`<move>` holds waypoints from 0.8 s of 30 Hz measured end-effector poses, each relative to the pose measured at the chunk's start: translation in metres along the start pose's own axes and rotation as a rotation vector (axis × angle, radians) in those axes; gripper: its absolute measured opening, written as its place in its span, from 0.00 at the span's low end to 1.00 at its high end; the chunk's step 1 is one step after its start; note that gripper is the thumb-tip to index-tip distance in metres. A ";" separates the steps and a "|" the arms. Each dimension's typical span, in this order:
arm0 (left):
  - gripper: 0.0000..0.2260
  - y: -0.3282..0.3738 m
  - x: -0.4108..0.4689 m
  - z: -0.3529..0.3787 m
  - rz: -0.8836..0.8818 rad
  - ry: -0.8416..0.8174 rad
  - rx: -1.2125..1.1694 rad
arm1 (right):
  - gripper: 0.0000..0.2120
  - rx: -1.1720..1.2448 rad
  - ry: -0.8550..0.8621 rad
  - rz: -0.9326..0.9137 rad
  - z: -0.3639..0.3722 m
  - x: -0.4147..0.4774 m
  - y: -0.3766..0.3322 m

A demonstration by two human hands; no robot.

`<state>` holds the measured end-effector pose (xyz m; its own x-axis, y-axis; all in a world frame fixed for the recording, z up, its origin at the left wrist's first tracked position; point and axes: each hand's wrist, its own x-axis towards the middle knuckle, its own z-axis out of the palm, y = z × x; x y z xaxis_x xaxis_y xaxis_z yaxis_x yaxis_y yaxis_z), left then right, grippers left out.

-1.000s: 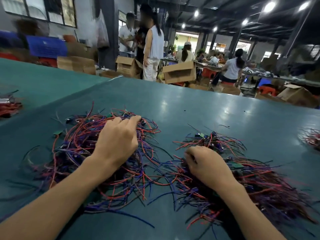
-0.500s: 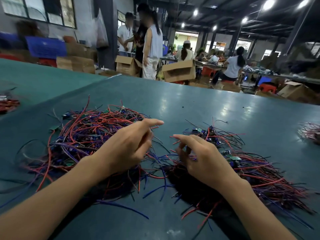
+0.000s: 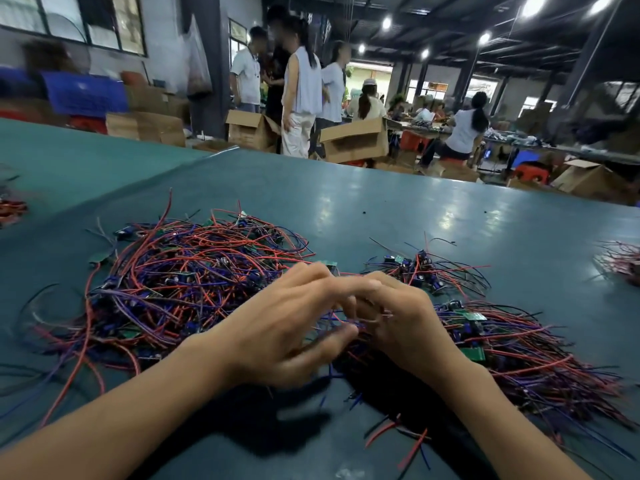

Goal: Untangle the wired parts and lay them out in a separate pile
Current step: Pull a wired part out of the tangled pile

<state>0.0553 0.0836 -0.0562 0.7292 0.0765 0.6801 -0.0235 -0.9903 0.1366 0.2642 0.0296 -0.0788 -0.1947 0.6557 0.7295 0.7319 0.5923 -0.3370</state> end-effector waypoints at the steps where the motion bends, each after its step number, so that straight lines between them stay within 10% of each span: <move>1: 0.22 -0.005 -0.001 -0.001 -0.036 0.037 0.003 | 0.05 0.026 0.044 0.035 -0.001 0.000 0.000; 9: 0.18 -0.044 -0.010 0.006 -0.359 0.068 0.285 | 0.09 0.403 0.172 0.273 -0.010 0.001 -0.013; 19: 0.13 -0.034 -0.003 0.003 -0.151 0.204 0.198 | 0.15 0.638 0.244 0.357 -0.011 0.003 -0.020; 24: 0.14 -0.013 0.003 -0.006 0.179 0.247 0.247 | 0.16 0.310 0.212 0.131 -0.007 0.004 -0.025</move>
<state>0.0532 0.0976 -0.0518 0.5409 -0.1046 0.8345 0.0517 -0.9862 -0.1571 0.2499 0.0145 -0.0635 0.0504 0.6430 0.7642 0.5034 0.6445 -0.5755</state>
